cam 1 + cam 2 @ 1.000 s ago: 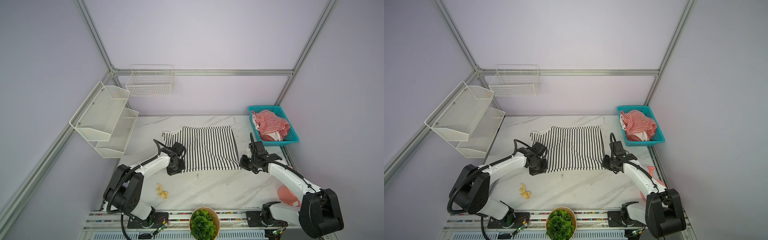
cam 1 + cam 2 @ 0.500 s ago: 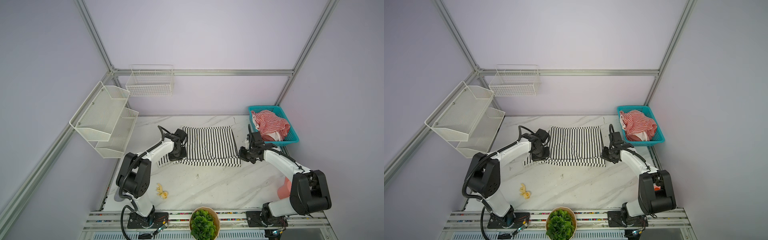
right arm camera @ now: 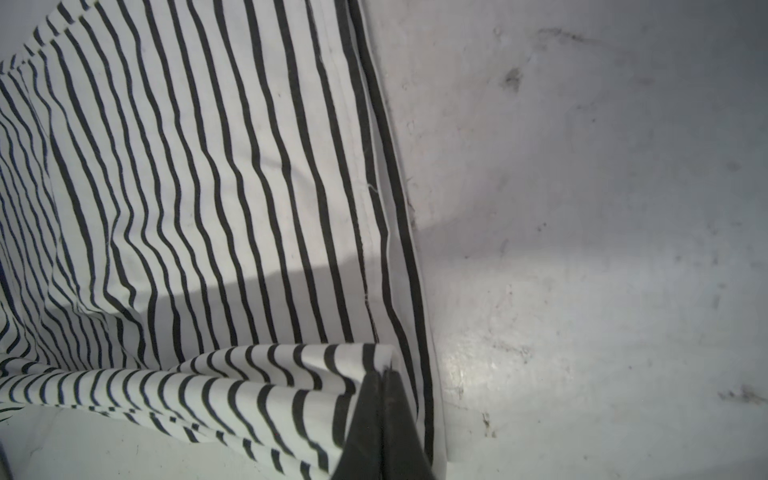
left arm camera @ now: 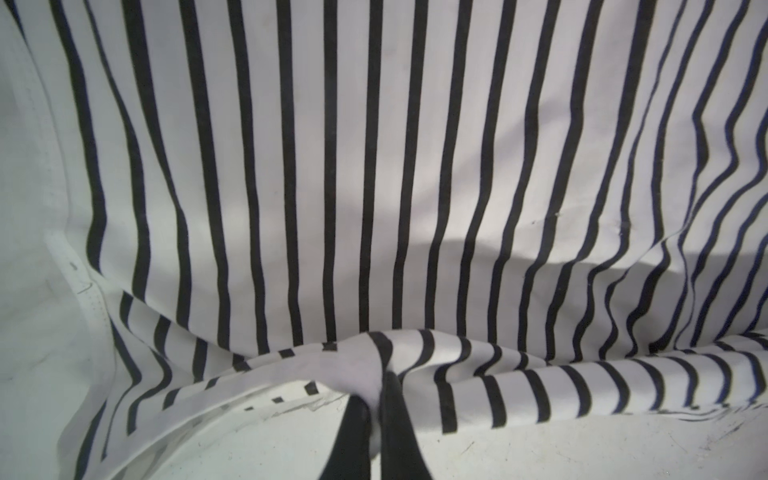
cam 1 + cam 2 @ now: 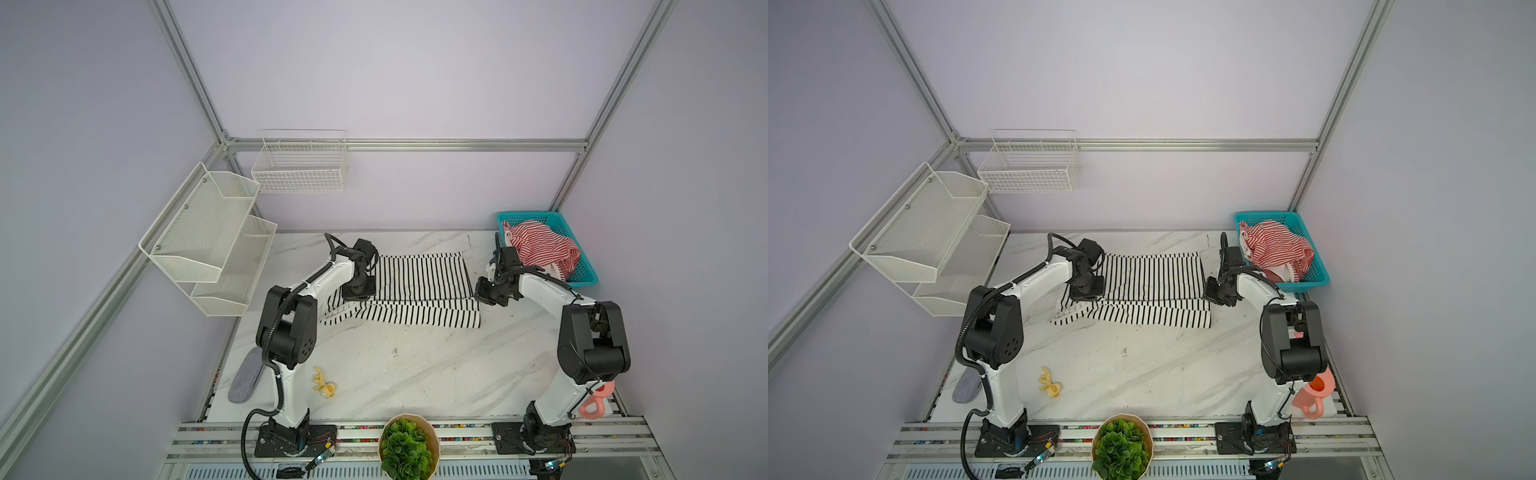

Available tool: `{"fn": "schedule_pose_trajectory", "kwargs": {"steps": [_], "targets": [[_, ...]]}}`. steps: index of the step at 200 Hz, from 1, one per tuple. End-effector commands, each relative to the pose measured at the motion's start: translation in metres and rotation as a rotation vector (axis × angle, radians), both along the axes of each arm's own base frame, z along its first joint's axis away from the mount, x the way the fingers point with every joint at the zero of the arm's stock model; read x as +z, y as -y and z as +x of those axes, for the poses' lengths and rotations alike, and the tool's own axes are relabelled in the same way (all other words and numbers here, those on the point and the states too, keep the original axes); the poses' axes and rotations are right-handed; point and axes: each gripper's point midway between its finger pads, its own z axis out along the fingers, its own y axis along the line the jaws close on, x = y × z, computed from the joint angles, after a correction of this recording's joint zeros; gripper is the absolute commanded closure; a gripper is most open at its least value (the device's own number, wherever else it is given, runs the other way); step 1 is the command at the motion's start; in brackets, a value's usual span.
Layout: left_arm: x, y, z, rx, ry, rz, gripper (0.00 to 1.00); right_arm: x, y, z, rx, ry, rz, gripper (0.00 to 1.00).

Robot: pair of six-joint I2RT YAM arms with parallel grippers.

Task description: Fold and stack the tank tops

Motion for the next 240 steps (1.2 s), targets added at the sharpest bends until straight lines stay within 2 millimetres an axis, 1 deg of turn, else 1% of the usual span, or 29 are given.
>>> {"fn": "schedule_pose_trajectory", "kwargs": {"steps": [1, 26, 56, 70, 78, 86, 99, 110, 123, 128, 135, 140, 157, 166, 173, 185, 201, 220, 240], "targets": [[0.020, -0.001, 0.020, -0.031, 0.046, 0.007, 0.98, 0.000, -0.001, 0.012, 0.029, 0.007, 0.006, 1.00], [0.016, -0.001, 0.026, -0.030, 0.038, 0.000, 0.95, -0.008, -0.003, 0.025, 0.034, 0.000, 0.011, 1.00], [0.013, -0.001, 0.034, -0.022, 0.040, 0.000, 0.89, -0.022, -0.004, 0.035, 0.035, -0.024, 0.012, 1.00], [0.014, -0.003, 0.040, -0.015, 0.049, 0.002, 0.81, -0.024, -0.005, 0.040, 0.036, -0.024, 0.015, 1.00], [0.015, -0.004, 0.043, -0.008, 0.054, 0.002, 0.77, -0.026, -0.006, 0.042, 0.035, -0.027, 0.017, 0.96], [0.018, -0.006, 0.046, -0.001, 0.062, 0.001, 0.74, -0.026, -0.006, 0.043, 0.034, -0.026, 0.017, 0.90], [0.026, -0.010, 0.051, 0.012, 0.084, 0.000, 0.65, -0.024, -0.006, 0.047, 0.030, -0.016, 0.019, 0.86], [0.036, -0.017, 0.054, 0.022, 0.104, 0.010, 0.59, -0.018, -0.007, 0.049, 0.027, 0.001, 0.024, 0.82], [0.050, -0.032, 0.054, 0.044, 0.125, 0.040, 0.57, -0.005, -0.007, 0.051, 0.022, 0.037, 0.032, 0.75], [0.055, -0.039, 0.052, 0.053, 0.133, 0.057, 0.57, 0.000, -0.007, 0.051, 0.020, 0.052, 0.034, 0.72], [0.063, -0.049, 0.048, 0.066, 0.144, 0.080, 0.52, 0.009, -0.007, 0.051, 0.016, 0.076, 0.036, 0.69], [0.067, -0.055, 0.044, 0.072, 0.150, 0.095, 0.50, 0.014, -0.007, 0.050, 0.014, 0.089, 0.036, 0.67], [0.077, -0.080, 0.023, 0.093, 0.150, 0.154, 0.49, 0.028, -0.006, 0.046, 0.012, 0.123, 0.041, 0.64], [0.076, -0.091, 0.010, 0.095, 0.135, 0.189, 0.51, 0.034, -0.007, 0.045, 0.010, 0.142, 0.053, 0.64], [0.076, -0.097, 0.000, 0.089, 0.126, 0.213, 0.52, 0.036, -0.011, 0.042, 0.018, 0.146, 0.072, 0.64], [0.068, -0.108, -0.017, 0.085, 0.082, 0.260, 0.52, 0.037, -0.015, 0.037, 0.028, 0.150, 0.099, 0.64], [0.052, -0.115, -0.034, 0.073, 0.020, 0.283, 0.54, 0.034, -0.018, 0.030, 0.034, 0.142, 0.106, 0.64], [0.034, -0.117, -0.046, 0.066, -0.039, 0.288, 0.55, 0.033, -0.024, 0.025, 0.044, 0.138, 0.116, 0.64], [0.019, -0.119, -0.053, 0.072, -0.069, 0.288, 0.55, 0.034, -0.033, 0.020, 0.060, 0.140, 0.131, 0.64]]}}
